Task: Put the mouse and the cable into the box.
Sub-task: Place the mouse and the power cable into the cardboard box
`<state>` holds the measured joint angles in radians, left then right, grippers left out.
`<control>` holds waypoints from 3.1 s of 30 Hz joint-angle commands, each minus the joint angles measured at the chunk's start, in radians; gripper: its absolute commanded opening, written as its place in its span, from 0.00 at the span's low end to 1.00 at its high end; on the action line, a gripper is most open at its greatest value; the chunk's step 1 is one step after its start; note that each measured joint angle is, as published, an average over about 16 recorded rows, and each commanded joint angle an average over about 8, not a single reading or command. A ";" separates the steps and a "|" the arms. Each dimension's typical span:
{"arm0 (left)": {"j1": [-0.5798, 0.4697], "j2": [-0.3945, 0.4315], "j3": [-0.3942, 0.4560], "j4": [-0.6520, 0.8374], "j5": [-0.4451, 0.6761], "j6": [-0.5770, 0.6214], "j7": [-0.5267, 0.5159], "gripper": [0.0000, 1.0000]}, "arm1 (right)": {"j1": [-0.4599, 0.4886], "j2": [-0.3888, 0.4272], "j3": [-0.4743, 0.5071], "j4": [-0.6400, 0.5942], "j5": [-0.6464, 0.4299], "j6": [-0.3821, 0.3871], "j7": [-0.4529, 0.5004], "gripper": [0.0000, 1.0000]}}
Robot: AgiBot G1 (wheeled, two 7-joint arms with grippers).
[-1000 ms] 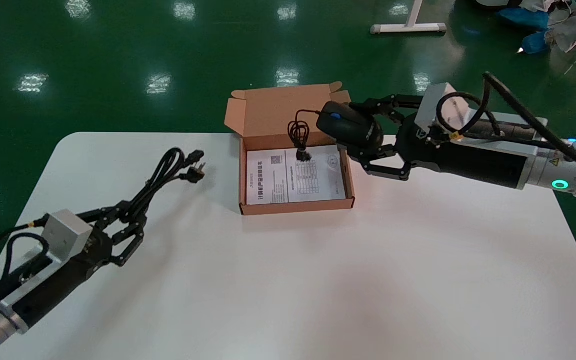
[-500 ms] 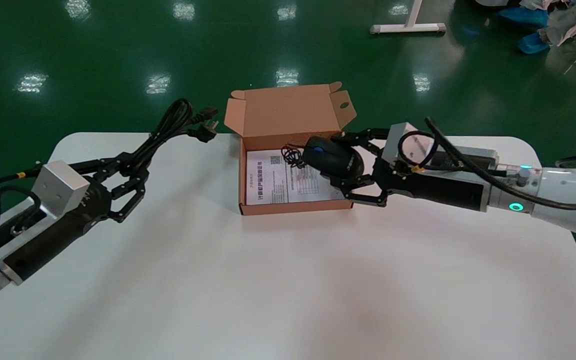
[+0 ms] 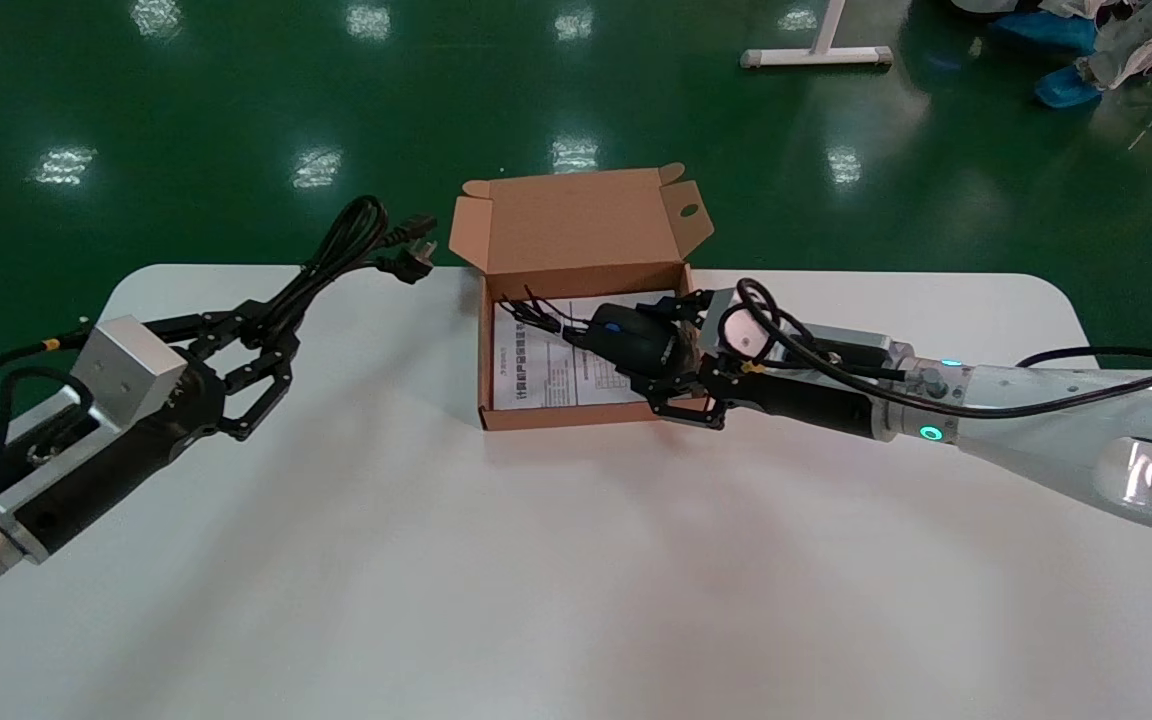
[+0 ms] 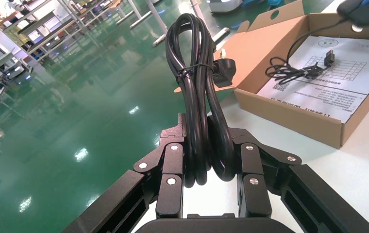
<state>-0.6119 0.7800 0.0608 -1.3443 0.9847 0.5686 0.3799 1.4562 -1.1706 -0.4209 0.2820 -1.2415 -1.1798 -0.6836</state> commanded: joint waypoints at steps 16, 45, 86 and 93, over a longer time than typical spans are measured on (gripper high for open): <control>-0.049 0.002 0.037 -0.002 0.036 -0.007 -0.011 0.00 | 0.057 -0.053 0.010 -0.187 0.012 -0.005 -0.126 1.00; -0.446 0.398 0.210 0.606 0.080 0.289 0.322 0.00 | 0.140 0.046 0.025 -0.270 0.031 -0.031 -0.149 1.00; -0.697 0.523 0.156 1.285 0.003 0.537 0.740 1.00 | 0.143 0.045 0.026 -0.281 0.032 -0.034 -0.155 1.00; -0.696 0.523 0.156 1.280 0.004 0.535 0.740 1.00 | 0.143 0.044 0.026 -0.281 0.032 -0.034 -0.156 1.00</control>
<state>-1.3069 1.3030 0.2169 -0.0647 0.9881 1.1035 1.1198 1.5997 -1.1261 -0.3953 0.0012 -1.2096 -1.2135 -0.8392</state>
